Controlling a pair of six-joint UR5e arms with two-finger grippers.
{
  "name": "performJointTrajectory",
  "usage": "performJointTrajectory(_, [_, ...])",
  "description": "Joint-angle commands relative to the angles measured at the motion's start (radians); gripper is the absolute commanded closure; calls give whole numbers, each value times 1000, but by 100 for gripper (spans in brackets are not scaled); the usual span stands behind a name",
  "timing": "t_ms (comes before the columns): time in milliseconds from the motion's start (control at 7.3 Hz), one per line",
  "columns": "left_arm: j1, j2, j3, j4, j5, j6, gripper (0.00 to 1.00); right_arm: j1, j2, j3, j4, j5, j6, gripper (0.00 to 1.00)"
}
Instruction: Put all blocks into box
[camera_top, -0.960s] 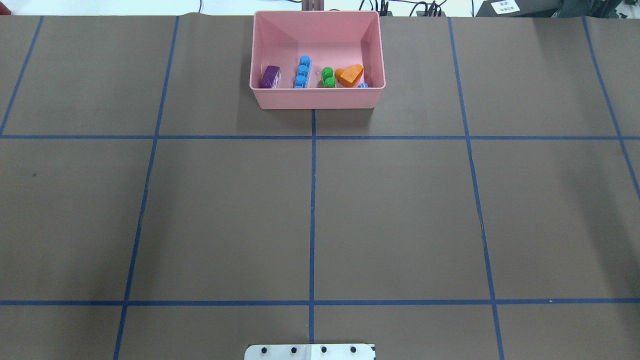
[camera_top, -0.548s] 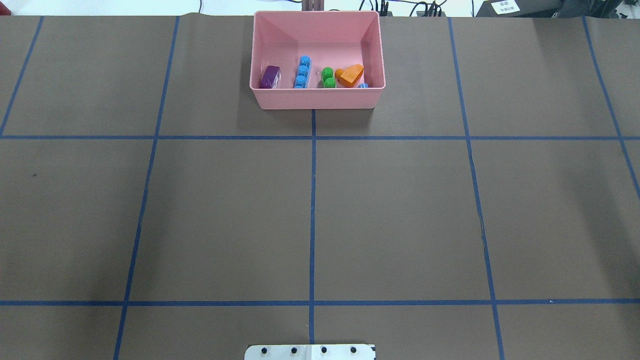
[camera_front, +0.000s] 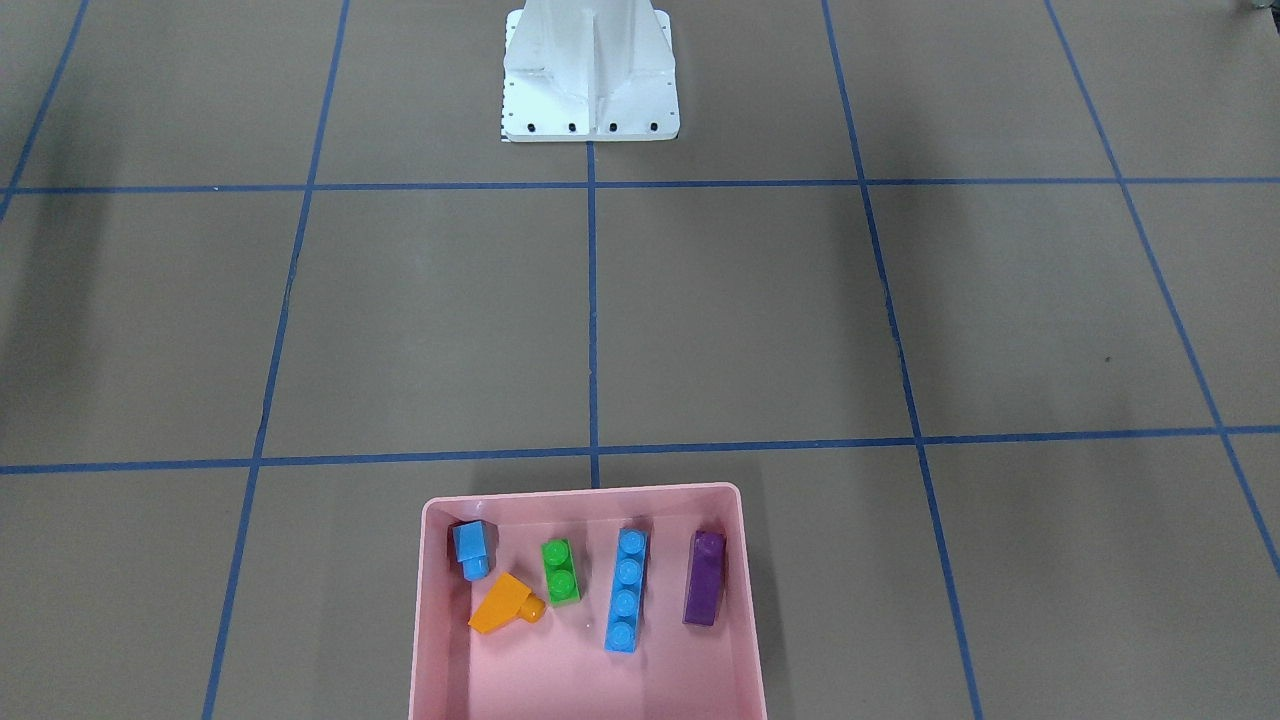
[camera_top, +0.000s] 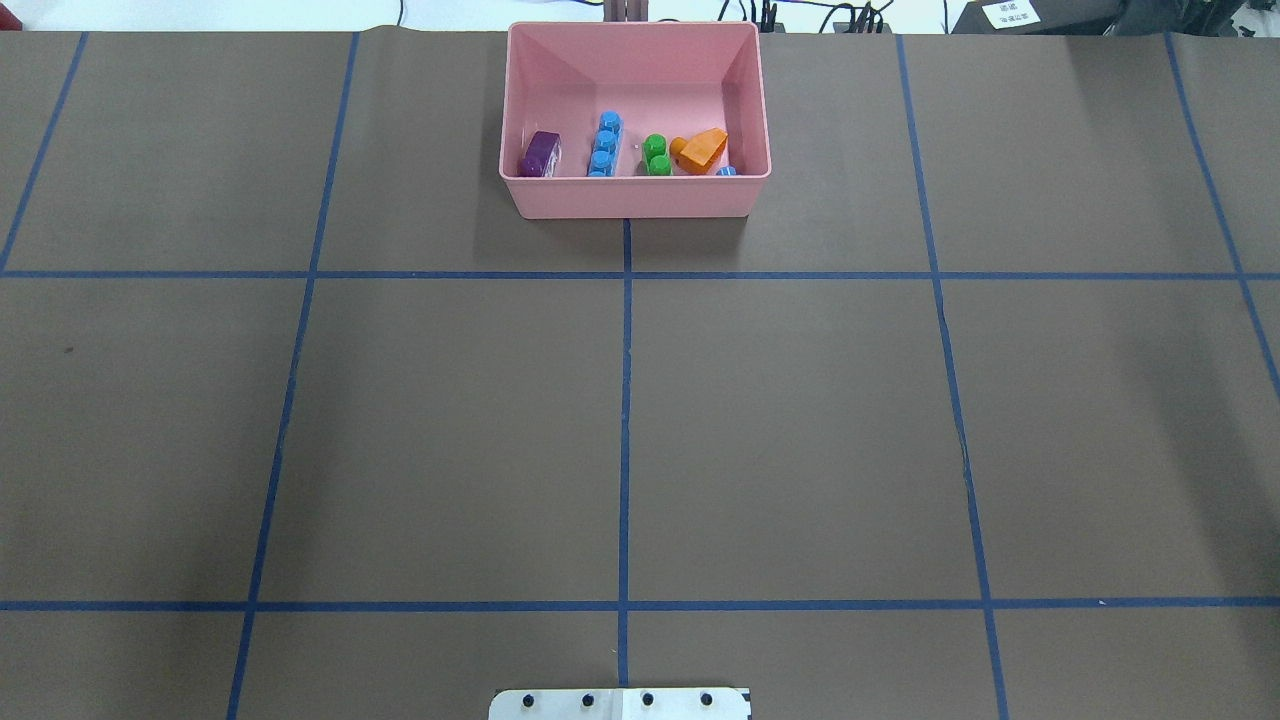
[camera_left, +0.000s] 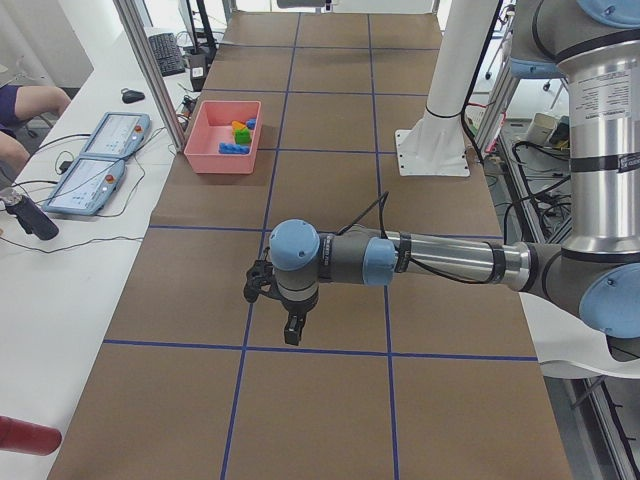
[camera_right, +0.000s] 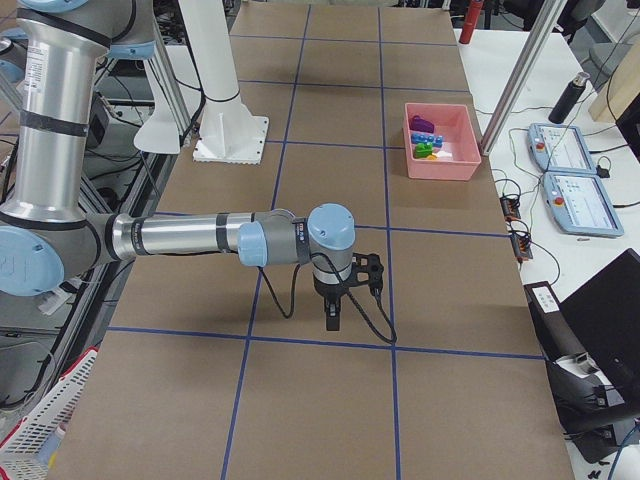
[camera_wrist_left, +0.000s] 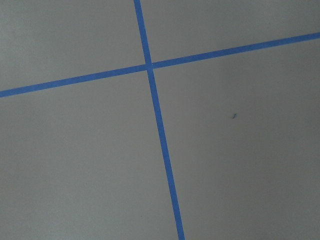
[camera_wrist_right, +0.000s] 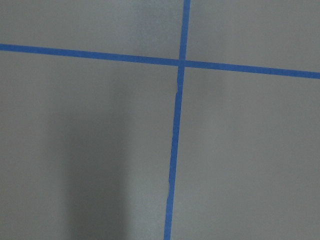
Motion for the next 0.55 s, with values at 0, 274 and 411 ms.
performJointTrajectory(0, [-1,0,0,0,-1,0,0,1,0,1,0,3,2,0])
performJointTrajectory(274, [-1,0,0,0,-3,0,0,1,0,1,2,6,8,0])
performJointTrajectory(411, [-1,2,0,0,-3,0,0,0,0,1,2,6,8,0])
